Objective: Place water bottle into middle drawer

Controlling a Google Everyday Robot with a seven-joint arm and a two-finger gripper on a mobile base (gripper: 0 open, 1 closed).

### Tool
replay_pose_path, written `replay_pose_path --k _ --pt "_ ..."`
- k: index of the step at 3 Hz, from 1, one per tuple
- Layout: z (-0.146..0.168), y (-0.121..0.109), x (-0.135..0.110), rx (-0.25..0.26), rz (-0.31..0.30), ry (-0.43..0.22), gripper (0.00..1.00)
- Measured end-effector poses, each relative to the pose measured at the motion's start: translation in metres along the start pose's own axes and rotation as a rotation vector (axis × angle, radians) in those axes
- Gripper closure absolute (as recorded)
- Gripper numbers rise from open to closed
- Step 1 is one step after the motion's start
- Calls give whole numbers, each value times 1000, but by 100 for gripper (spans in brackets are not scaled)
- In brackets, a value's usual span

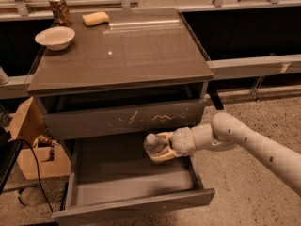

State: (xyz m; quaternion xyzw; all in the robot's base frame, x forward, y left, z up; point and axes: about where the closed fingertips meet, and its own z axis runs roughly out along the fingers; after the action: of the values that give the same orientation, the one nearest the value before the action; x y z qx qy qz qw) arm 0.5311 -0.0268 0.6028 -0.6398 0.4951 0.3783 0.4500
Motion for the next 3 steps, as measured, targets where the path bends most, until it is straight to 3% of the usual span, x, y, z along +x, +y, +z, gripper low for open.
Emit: replay_pose_path --k 2,3 --pt "41 5 23 -71 3 -78 100" --pt "61 20 32 -125 53 -91 100"
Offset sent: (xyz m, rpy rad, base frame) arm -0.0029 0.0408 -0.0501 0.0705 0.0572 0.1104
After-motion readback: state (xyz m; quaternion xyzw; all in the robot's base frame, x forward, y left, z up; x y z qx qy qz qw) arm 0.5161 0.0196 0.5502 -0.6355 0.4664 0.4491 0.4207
